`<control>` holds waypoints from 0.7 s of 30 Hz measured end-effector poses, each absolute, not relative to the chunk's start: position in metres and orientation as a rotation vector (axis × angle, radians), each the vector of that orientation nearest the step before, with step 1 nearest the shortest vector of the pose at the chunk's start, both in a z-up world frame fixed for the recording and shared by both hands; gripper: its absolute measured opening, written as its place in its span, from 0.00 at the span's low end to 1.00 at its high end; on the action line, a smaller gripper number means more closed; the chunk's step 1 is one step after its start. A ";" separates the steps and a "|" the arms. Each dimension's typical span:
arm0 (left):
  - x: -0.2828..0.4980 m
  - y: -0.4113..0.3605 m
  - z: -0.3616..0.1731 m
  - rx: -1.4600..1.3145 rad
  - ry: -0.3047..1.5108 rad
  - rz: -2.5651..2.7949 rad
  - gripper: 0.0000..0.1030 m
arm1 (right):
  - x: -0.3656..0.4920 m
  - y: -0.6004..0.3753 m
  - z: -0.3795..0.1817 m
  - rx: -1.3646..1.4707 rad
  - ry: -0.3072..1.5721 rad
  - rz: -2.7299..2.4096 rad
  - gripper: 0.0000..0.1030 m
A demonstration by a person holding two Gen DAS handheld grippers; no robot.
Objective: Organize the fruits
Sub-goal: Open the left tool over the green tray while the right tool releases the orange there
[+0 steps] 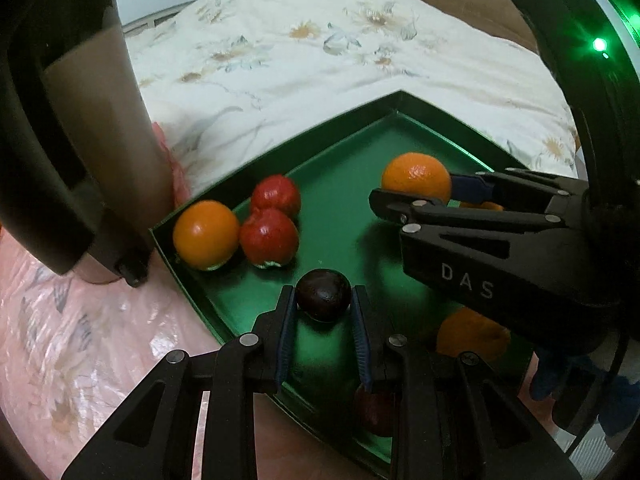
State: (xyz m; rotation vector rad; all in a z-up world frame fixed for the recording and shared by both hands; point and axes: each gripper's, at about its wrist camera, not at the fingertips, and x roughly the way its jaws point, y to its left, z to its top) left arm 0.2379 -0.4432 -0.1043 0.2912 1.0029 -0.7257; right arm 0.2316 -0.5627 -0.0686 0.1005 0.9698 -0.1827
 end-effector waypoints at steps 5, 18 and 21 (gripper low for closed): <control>0.238 -0.443 -0.104 0.291 1.000 -0.732 0.23 | 0.232 -0.563 -0.078 0.087 0.995 -0.194 0.56; 0.239 -0.418 -0.083 0.245 0.953 -0.722 0.49 | 0.224 -0.558 -0.064 0.076 0.953 -0.243 1.00; 0.236 -0.402 -0.075 0.231 0.932 -0.712 0.55 | 0.219 -0.550 -0.051 0.077 0.919 -0.245 1.00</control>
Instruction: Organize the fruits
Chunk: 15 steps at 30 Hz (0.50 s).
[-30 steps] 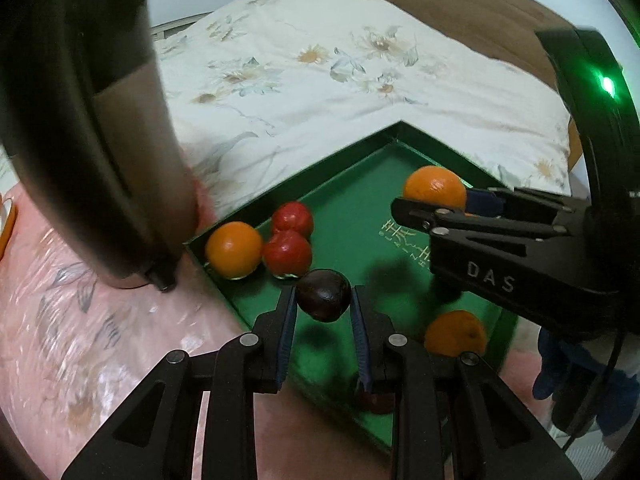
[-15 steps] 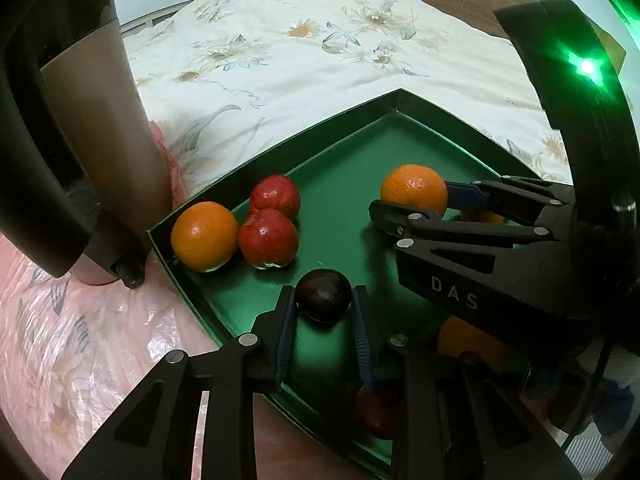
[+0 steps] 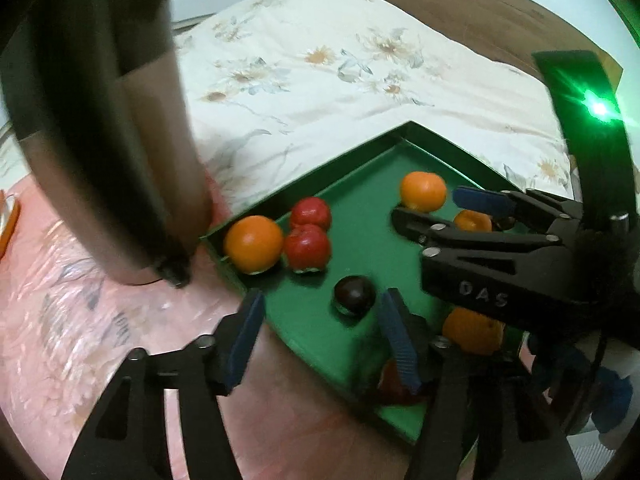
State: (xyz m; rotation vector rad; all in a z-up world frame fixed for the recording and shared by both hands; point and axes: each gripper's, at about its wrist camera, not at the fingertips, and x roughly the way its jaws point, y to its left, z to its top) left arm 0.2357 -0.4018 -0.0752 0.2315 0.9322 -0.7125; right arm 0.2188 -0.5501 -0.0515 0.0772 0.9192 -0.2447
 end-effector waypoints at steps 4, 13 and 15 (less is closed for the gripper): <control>0.230 -0.377 -0.068 0.213 0.932 -0.696 0.55 | 0.211 -0.534 -0.039 0.075 0.893 -0.246 1.00; 0.226 -0.304 -0.059 0.164 0.936 -0.607 0.57 | 0.195 -0.479 -0.025 0.069 0.848 -0.238 1.00; 0.224 -0.285 -0.058 0.147 0.936 -0.583 0.58 | 0.194 -0.465 -0.026 0.061 0.845 -0.230 1.00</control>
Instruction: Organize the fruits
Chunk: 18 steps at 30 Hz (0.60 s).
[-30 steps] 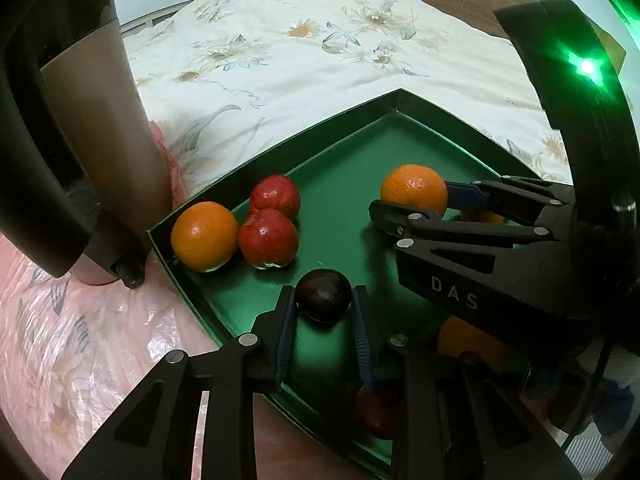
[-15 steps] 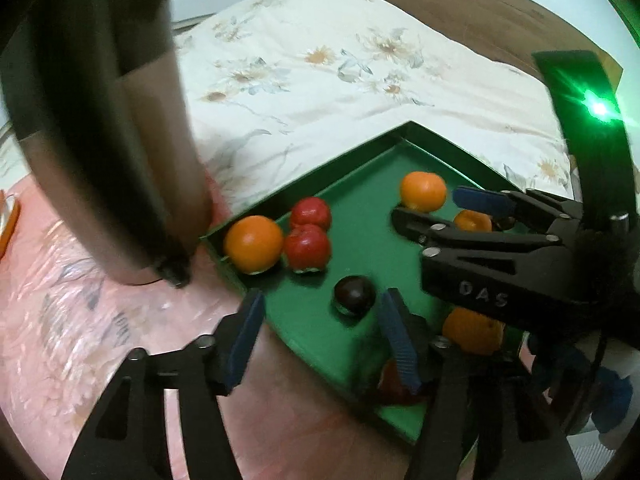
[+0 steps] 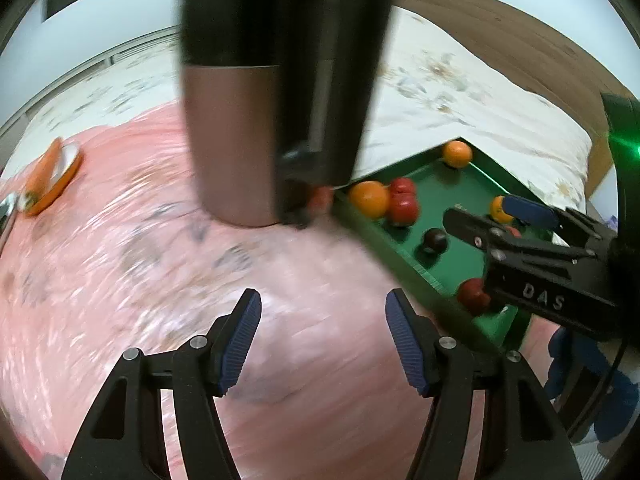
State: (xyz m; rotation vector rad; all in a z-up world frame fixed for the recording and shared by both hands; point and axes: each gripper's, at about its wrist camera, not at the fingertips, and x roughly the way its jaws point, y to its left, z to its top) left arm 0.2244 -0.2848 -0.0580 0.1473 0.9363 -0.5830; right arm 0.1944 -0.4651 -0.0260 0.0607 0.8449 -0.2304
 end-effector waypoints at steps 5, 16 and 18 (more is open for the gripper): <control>0.219 -0.236 -0.057 0.118 0.923 -0.513 0.82 | 0.194 -0.426 -0.030 0.051 0.834 -0.209 1.00; 0.209 -0.128 -0.050 0.020 0.870 -0.334 0.90 | 0.194 -0.356 -0.028 0.008 0.767 -0.164 1.00; 0.206 -0.109 -0.050 0.010 0.856 -0.295 0.90 | 0.193 -0.344 -0.029 0.003 0.743 -0.158 1.00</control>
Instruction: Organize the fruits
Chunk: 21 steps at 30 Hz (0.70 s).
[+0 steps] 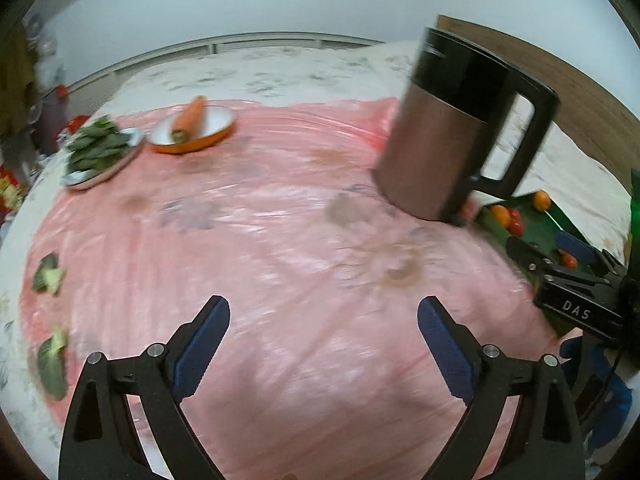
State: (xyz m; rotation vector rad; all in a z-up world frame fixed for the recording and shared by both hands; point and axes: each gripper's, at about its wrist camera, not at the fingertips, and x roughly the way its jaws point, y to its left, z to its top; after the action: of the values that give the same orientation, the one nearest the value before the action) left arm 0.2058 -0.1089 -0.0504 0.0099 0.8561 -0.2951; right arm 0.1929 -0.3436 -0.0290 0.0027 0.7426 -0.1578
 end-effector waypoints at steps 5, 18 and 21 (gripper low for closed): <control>0.191 -0.074 -0.052 0.004 0.809 -0.198 0.90 | 0.189 -0.322 -0.033 -0.011 0.702 -0.151 1.00; 0.124 -0.022 -0.013 -0.067 0.688 -0.109 0.90 | 0.142 -0.297 0.009 -0.039 0.605 -0.138 1.00; 0.115 -0.016 -0.008 -0.065 0.680 -0.098 0.90 | 0.135 -0.301 0.017 -0.034 0.598 -0.150 1.00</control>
State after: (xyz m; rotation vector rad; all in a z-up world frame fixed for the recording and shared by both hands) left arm 0.1146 -0.0164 -0.0081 -0.0646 0.6805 -0.0976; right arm 0.1349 -0.3006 0.0169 -0.0335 0.5981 -0.1495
